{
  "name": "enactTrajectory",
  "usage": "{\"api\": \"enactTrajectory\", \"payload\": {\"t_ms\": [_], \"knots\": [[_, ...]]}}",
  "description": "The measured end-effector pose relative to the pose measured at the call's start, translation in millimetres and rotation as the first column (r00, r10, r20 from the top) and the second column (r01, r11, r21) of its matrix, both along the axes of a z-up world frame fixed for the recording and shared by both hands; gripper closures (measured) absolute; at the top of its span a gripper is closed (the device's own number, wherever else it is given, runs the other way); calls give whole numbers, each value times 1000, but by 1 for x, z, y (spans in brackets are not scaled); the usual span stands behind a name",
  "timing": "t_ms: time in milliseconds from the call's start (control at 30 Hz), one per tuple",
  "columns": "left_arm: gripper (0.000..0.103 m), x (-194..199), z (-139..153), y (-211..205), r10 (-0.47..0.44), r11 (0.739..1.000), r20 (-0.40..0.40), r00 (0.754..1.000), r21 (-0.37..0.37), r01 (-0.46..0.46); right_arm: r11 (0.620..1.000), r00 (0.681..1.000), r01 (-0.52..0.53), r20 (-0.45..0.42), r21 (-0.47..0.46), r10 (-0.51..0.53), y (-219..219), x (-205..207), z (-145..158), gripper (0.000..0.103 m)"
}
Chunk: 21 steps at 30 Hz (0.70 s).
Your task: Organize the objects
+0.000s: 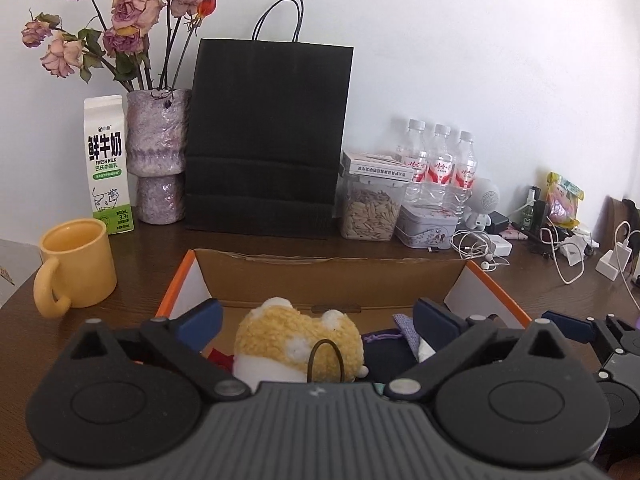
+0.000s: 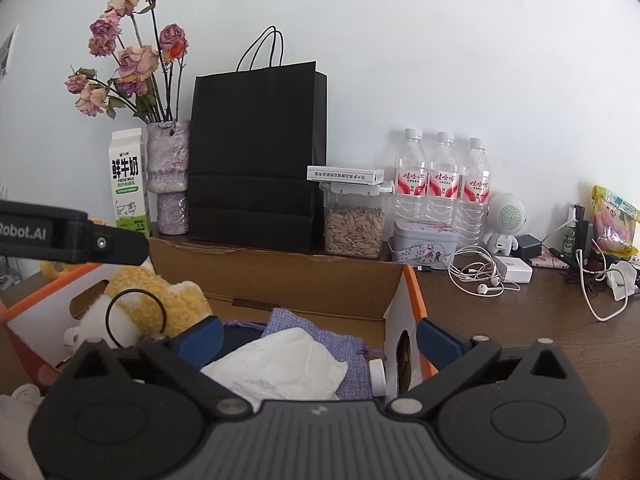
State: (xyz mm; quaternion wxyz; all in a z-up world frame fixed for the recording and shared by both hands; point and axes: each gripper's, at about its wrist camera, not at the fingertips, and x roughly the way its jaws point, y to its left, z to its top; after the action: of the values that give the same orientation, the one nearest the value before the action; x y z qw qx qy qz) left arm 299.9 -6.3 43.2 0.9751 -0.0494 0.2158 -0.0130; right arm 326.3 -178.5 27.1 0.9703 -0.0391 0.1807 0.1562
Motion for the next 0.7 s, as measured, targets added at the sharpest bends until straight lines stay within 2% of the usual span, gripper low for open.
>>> {"api": "enactTrajectory", "payload": {"t_ms": [300, 700], "knots": [[0, 1, -3, -2, 6, 1000, -13, 1000, 12, -6, 1000, 1000, -12, -10, -6, 12, 2, -3, 1, 0], [0, -14, 6, -5, 1, 999, 29, 1000, 32, -2, 1000, 1000, -17, 8, -6, 17, 1, -18, 8, 0]]}}
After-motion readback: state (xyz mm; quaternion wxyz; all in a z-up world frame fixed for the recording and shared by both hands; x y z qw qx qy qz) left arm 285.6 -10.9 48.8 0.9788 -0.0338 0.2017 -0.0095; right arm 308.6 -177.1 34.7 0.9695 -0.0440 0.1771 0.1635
